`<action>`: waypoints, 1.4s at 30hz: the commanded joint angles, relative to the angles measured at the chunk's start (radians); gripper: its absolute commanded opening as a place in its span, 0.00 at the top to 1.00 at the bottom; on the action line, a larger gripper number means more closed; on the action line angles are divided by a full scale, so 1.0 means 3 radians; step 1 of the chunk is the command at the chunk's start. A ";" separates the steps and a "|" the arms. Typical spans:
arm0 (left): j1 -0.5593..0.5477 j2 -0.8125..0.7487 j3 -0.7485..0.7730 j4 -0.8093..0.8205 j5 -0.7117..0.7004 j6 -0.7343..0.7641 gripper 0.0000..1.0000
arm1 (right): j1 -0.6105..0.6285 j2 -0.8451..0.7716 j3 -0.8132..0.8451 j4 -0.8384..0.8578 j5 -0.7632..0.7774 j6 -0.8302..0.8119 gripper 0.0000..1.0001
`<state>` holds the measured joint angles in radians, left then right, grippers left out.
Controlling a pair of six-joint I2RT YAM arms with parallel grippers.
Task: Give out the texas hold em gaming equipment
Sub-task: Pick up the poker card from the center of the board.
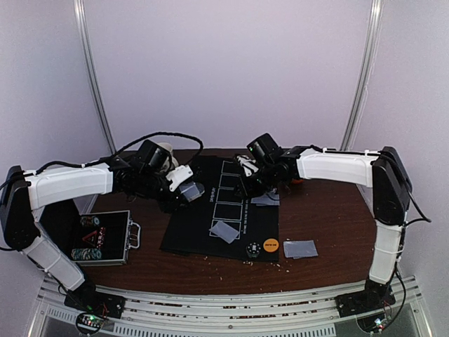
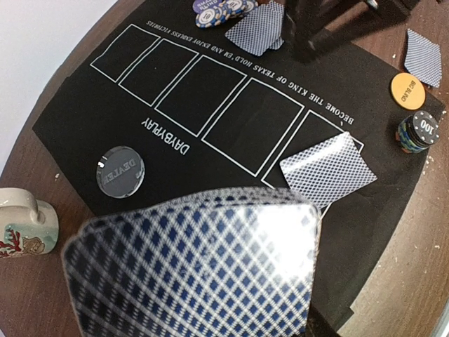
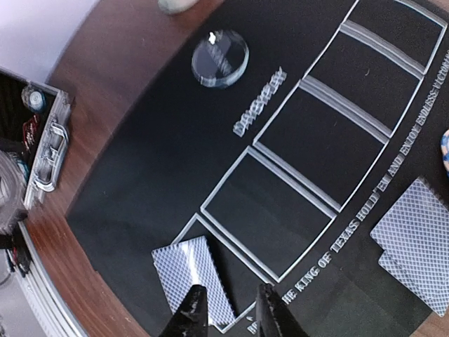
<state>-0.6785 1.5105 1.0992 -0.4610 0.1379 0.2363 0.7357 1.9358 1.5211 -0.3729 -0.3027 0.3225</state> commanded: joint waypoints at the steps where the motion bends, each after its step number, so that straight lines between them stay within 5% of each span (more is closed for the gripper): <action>1: -0.0002 -0.0088 0.0002 0.0150 -0.0047 -0.0031 0.54 | 0.0123 0.0234 0.0005 -0.0446 -0.0182 -0.0190 0.64; 16: 0.0000 -0.0106 -0.0003 0.0150 -0.0014 -0.0023 0.54 | 0.0128 0.0886 0.0266 -0.0551 -0.0867 -0.0454 0.57; 24: -0.0002 -0.0111 -0.0003 0.0152 -0.0012 -0.0016 0.54 | 0.0118 0.1020 0.0290 -0.0478 -0.1267 -0.0477 0.70; 31: -0.0003 -0.0117 -0.0007 0.0153 -0.0015 -0.0016 0.54 | 0.0064 0.1029 0.0272 -0.0376 -0.1283 -0.0411 1.00; 35: 0.0001 -0.0124 -0.0008 0.0152 -0.0026 -0.0011 0.54 | 0.0045 0.0910 0.0288 -0.0315 -0.1302 -0.0351 1.00; 38: 0.0001 -0.0126 -0.0013 0.0161 -0.0053 -0.0017 0.54 | 0.0031 0.0699 0.0322 -0.0251 -0.1050 -0.0275 1.00; 42: 0.0005 -0.0121 -0.0013 0.0172 -0.0157 -0.0055 0.54 | 0.0067 0.0334 0.0387 -0.0370 0.0170 -0.0341 1.00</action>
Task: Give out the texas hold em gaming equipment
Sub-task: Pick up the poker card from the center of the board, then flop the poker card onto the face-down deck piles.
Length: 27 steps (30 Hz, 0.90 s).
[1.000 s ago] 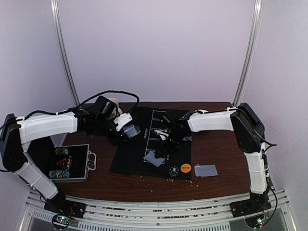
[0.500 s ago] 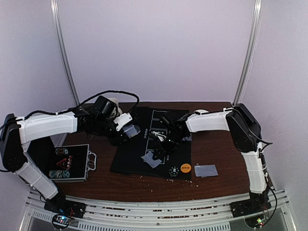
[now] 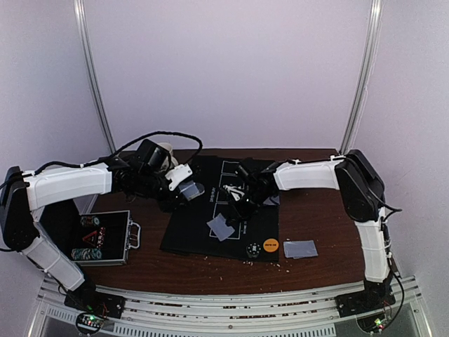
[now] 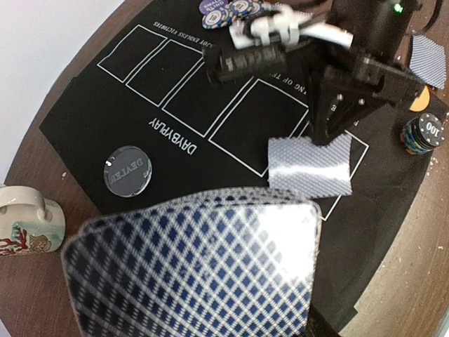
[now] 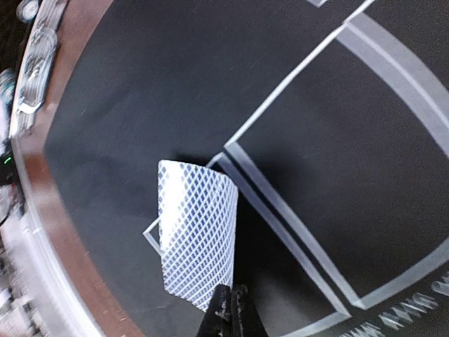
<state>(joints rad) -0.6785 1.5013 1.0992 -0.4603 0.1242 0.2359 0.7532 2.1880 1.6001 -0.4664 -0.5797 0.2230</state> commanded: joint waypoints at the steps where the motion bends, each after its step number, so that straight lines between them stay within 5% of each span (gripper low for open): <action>1: 0.0010 -0.0088 -0.0013 0.0173 -0.0149 -0.0077 0.54 | 0.0043 -0.0574 0.0113 -0.0101 0.1430 -0.0067 1.00; 8: 0.0209 -0.0075 0.0025 0.0208 -0.0306 -0.0259 0.57 | 0.0488 -0.0750 -0.0151 0.0091 0.3577 -0.0939 1.00; 15: 0.0363 -0.0080 0.0030 0.0218 -0.0421 -0.0352 0.57 | 0.1020 -0.0563 -0.0551 0.0872 0.4733 -0.2205 1.00; 20: 0.0453 -0.0117 0.0033 0.0235 -0.0429 -0.0395 0.56 | 0.1278 -0.0523 -0.0830 0.1111 0.4533 -0.2687 1.00; 27: 0.0458 -0.0136 0.0022 0.0245 -0.0414 -0.0386 0.56 | 0.1364 -0.0342 -0.0573 0.0376 0.3690 -0.2509 1.00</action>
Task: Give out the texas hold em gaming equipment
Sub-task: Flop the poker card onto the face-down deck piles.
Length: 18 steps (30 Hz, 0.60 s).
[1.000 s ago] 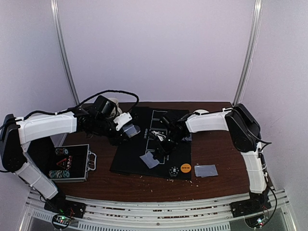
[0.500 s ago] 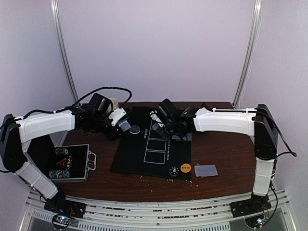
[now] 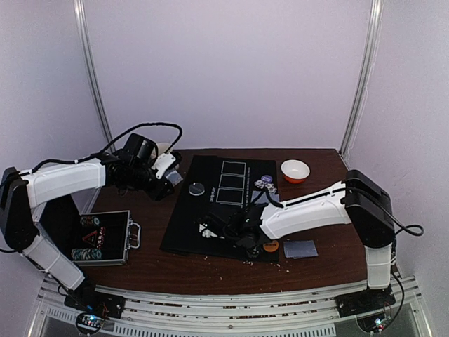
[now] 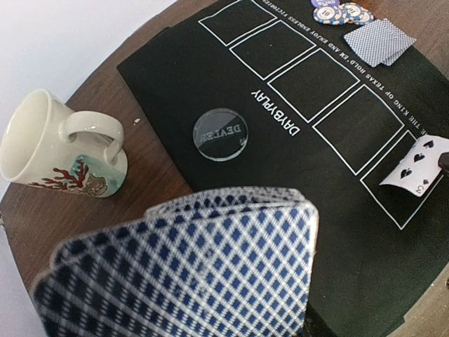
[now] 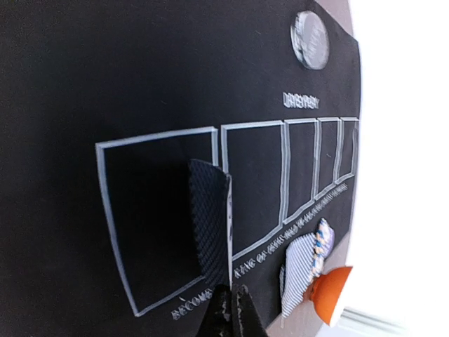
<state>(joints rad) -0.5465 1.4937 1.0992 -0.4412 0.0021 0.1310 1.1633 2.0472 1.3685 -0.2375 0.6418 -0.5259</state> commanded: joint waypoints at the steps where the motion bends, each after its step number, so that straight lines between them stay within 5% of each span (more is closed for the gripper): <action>1: 0.0021 -0.0115 0.0023 0.0182 -0.0007 -0.0029 0.56 | -0.0003 0.0178 0.0265 -0.0498 -0.0466 0.0021 1.00; 6: 0.0021 -0.0116 0.0023 0.0181 0.0002 -0.0021 0.56 | -0.0011 0.0346 0.0524 -0.0852 -0.0871 0.0132 1.00; 18: 0.0024 -0.0121 0.0017 0.0182 0.0034 -0.0015 0.56 | -0.0087 0.0485 0.0746 -0.1076 -0.0921 0.0168 1.00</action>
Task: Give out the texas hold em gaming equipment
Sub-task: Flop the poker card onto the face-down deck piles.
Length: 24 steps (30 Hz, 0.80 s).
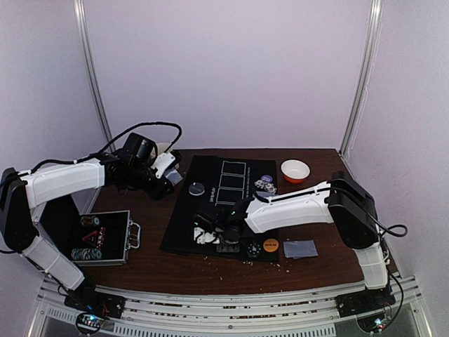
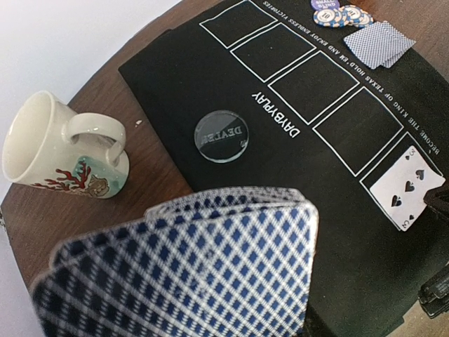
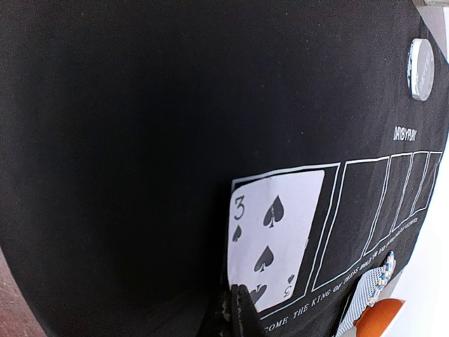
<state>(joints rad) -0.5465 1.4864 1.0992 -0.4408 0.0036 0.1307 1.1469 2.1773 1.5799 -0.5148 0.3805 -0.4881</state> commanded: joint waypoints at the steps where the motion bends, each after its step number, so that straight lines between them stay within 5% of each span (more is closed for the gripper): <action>1: 0.0023 -0.0098 0.0017 0.0181 0.0030 -0.0011 0.56 | -0.0039 0.0060 0.0050 -0.0146 -0.0047 0.0039 1.00; 24: 0.0024 -0.0092 0.0017 0.0180 0.0071 0.0004 0.56 | -0.0063 0.0138 0.0138 -0.0206 0.0017 0.0024 0.97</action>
<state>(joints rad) -0.5465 1.4864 1.0992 -0.4408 0.0082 0.1314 1.1362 2.1994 1.6043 -0.5343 0.3820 -0.4908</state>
